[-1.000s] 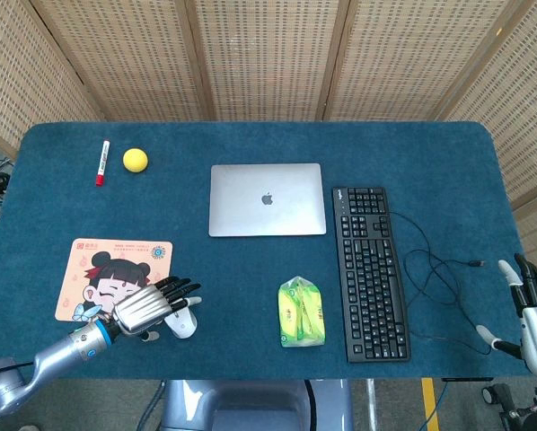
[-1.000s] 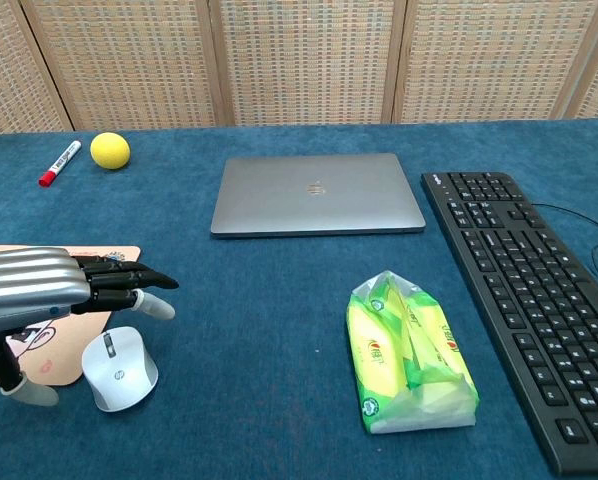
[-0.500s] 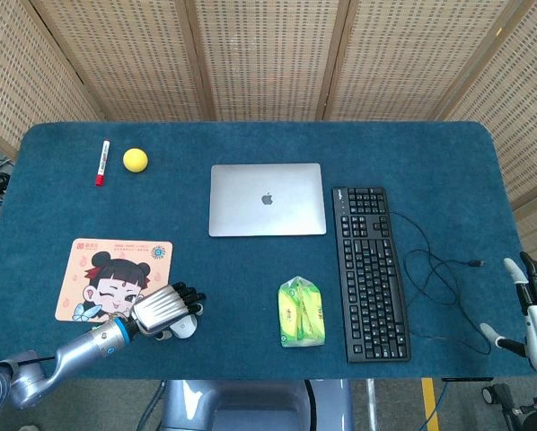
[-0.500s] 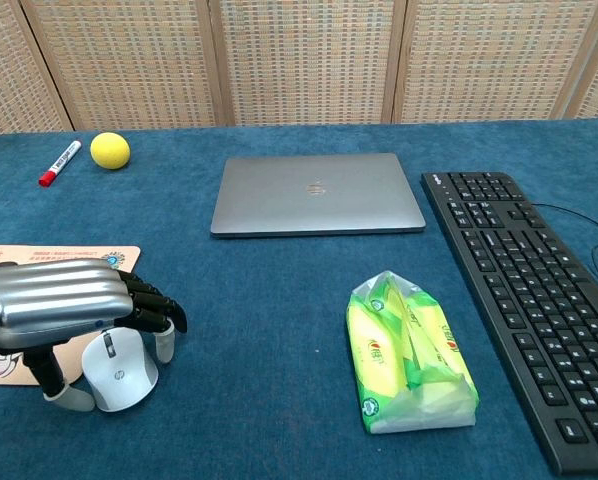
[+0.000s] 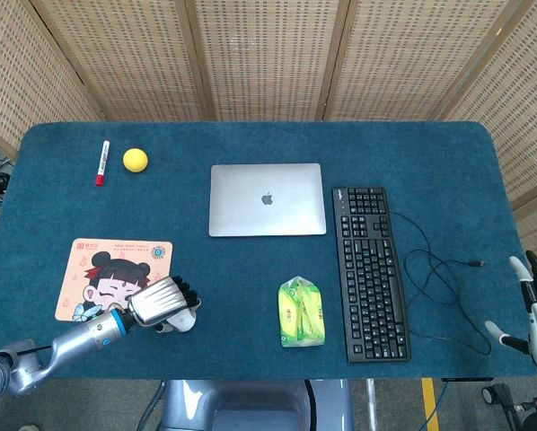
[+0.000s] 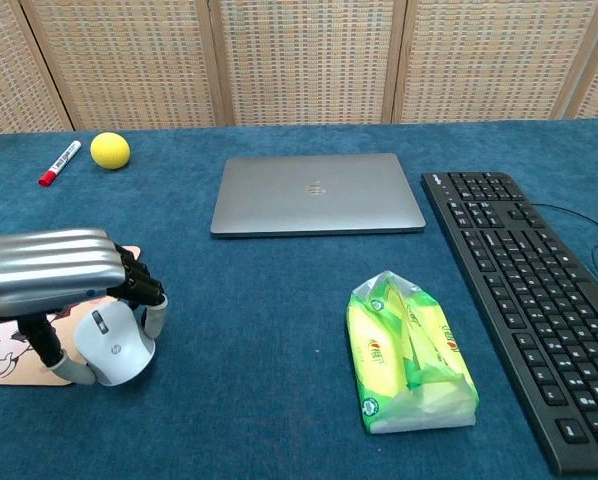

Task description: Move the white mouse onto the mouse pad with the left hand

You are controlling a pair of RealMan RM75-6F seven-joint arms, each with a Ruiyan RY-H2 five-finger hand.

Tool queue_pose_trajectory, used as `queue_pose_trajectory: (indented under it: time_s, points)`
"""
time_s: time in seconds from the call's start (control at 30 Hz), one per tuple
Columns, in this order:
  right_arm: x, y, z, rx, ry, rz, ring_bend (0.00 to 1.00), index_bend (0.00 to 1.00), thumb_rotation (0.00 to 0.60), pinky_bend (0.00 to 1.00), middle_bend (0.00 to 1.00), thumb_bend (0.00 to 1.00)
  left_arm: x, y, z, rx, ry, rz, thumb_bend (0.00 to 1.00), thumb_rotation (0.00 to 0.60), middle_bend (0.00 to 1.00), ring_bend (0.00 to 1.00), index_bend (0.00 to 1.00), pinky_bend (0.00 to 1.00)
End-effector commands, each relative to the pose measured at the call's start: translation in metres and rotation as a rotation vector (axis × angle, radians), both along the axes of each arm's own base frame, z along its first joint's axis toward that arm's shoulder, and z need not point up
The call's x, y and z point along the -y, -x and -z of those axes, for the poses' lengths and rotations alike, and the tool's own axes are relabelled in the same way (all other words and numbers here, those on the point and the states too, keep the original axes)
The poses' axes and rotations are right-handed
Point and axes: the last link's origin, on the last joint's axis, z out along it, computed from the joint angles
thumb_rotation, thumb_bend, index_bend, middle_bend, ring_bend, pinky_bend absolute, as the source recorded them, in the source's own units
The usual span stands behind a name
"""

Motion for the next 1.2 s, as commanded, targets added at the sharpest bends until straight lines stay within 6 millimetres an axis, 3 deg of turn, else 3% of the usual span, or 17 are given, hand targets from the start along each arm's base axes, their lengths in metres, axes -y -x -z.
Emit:
queue_pose_trajectory:
  time_s: [0.03,0.23,0.43,0.8,1.2]
  points:
    - [0.003,0.003,0.000,-0.010,0.012,0.018,0.00,0.00,0.600,0.00,0.00,0.00,-0.014,0.006,-0.019,-0.003,-0.001,0.084,0.27,0.600,0.47,0.47,0.64,0.46]
    - [0.007,0.007,0.004,-0.065,0.023,0.064,0.00,0.00,0.600,0.00,0.00,0.00,-0.035,0.025,-0.046,-0.070,0.039,0.324,0.31,0.600,0.47,0.47,0.64,0.46]
    - [0.012,0.012,0.011,-0.120,0.030,0.106,0.00,0.00,0.600,0.00,0.00,0.00,-0.046,0.032,-0.066,-0.087,0.092,0.445,0.44,0.600,0.47,0.47,0.65,0.46]
    - [0.020,0.012,0.009,-0.189,0.074,0.137,0.00,0.00,0.600,0.00,0.00,0.00,-0.041,0.044,-0.085,-0.099,0.176,0.438,0.38,0.600,0.47,0.47,0.65,0.46]
    - [0.027,0.020,0.017,-0.229,0.086,0.193,0.00,0.00,0.600,0.00,0.00,0.00,-0.062,0.084,-0.105,-0.433,0.105,0.394,0.35,0.600,0.47,0.46,0.65,0.46]
